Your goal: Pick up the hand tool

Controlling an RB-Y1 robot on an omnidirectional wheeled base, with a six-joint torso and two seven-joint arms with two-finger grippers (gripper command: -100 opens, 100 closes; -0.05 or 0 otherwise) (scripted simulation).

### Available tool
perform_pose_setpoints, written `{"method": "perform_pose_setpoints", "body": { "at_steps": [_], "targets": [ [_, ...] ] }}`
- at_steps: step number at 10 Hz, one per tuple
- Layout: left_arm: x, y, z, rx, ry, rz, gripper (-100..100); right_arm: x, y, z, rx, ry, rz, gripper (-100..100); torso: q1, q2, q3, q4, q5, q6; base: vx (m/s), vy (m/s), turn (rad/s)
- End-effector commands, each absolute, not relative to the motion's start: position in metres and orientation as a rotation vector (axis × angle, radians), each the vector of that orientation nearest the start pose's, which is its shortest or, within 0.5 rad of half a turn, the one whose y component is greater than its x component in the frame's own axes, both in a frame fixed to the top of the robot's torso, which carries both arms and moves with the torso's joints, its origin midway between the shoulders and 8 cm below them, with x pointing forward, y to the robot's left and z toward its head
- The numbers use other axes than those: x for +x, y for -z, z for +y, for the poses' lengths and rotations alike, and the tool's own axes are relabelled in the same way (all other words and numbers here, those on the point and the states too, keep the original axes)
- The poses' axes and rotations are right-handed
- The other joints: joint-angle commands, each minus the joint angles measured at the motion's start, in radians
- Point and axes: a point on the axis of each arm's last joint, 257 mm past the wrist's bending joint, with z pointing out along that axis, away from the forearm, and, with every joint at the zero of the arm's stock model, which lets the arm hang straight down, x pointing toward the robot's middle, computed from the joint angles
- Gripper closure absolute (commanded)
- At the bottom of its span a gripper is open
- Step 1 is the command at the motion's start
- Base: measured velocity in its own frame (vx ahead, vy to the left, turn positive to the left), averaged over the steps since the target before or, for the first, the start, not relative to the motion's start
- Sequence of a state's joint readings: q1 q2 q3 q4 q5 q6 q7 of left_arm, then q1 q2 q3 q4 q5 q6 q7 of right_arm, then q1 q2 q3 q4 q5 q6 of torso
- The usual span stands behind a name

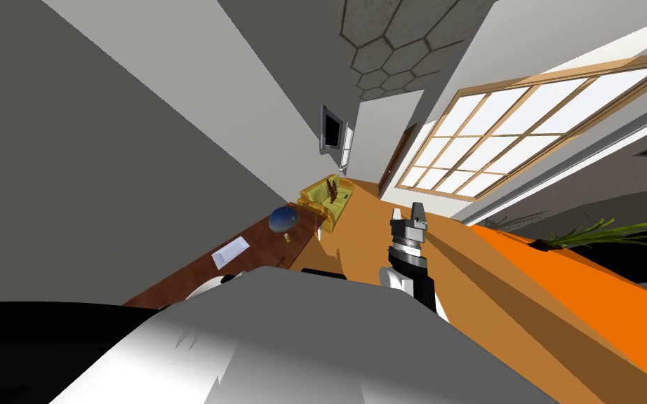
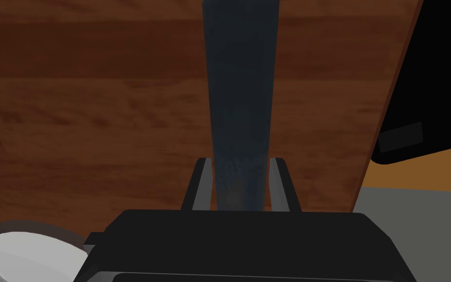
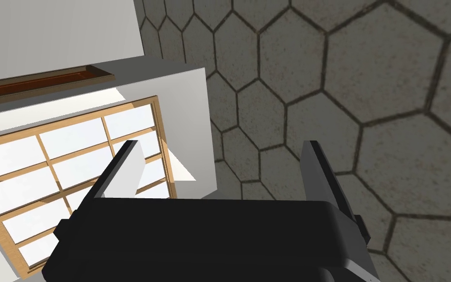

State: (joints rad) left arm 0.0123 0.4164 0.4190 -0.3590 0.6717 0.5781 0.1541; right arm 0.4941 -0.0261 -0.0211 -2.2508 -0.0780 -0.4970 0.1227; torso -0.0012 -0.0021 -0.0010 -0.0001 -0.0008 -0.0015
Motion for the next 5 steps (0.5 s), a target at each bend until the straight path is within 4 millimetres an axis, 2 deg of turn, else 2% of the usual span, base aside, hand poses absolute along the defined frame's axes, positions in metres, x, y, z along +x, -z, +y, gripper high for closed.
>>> {"method": "perform_pose_setpoints", "body": {
  "at_steps": [1,3,5],
  "targets": [
    [0.097,0.640,0.486,-3.009,0.057,0.610,100,0.348,-0.014,-0.294,0.661,-1.212,0.634,0,0.000,0.000,0.000,0.000,0.000,0.000,0.000,0.000,0.000],
    [0.093,0.631,0.502,-3.001,0.066,0.634,100,0.348,-0.014,-0.294,0.661,-1.212,0.634,0,0.000,0.000,0.000,0.001,-0.001,0.000,0.035,-0.050,0.050],
    [0.093,0.631,0.502,-3.001,0.066,0.634,100,0.348,-0.014,-0.294,0.661,-1.212,0.634,0,-0.001,-0.001,0.000,0.000,-0.001,0.001,0.025,-0.031,0.005]
  ]
}}
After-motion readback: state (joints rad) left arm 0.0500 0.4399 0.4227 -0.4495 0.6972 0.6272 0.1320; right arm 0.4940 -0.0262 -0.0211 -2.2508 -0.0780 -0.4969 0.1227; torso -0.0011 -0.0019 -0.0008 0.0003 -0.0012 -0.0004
